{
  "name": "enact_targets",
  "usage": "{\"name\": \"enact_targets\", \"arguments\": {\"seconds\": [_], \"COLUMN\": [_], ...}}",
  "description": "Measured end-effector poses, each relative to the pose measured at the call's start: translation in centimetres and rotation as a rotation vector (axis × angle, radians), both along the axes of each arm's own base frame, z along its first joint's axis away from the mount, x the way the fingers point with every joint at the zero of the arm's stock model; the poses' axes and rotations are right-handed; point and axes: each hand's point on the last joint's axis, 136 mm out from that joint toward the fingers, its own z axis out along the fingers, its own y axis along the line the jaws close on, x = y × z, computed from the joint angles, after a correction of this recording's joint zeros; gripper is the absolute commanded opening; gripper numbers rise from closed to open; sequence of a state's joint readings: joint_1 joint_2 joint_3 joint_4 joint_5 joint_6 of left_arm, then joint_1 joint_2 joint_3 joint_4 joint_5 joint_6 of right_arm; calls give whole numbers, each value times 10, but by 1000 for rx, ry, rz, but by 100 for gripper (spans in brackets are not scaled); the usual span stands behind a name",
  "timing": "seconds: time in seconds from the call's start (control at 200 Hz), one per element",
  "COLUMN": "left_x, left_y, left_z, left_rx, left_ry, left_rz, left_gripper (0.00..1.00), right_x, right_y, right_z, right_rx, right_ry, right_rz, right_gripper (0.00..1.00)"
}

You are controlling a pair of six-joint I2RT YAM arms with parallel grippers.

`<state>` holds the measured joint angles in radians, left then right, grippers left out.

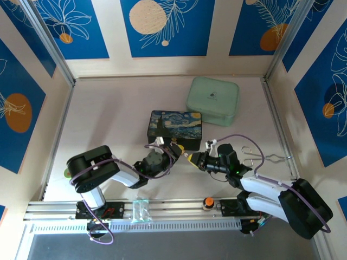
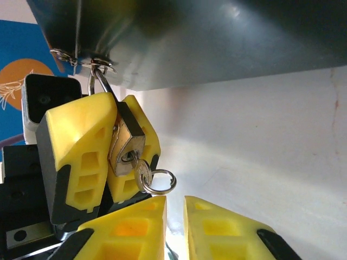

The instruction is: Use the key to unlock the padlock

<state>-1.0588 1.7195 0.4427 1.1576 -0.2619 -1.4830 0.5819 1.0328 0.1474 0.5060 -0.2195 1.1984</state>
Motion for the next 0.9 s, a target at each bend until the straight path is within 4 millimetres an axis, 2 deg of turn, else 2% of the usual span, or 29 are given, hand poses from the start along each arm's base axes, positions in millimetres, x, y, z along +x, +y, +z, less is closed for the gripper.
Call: {"name": "enact_targets", "arguments": {"seconds": [0.225, 0.39, 0.605, 0.9], "left_x": [-3, -4, -2, -5], "left_y": [-2, -2, 0, -3], "left_z": [-3, -4, -6, -23], "left_rx": [12, 20, 25, 41], "left_ry": [8, 6, 3, 24], "left_rz": [-11, -14, 1, -1], "left_gripper": [0, 0, 0, 0], "right_x": [9, 9, 13, 7], "right_y": [4, 12, 13, 8], "right_z": [-5, -8, -10, -24], "right_rx": [-25, -37, -58, -200], "right_ry": [1, 4, 7, 25], "right_rz": [0, 16, -2, -4], "right_gripper": [6, 6, 6, 9]}}
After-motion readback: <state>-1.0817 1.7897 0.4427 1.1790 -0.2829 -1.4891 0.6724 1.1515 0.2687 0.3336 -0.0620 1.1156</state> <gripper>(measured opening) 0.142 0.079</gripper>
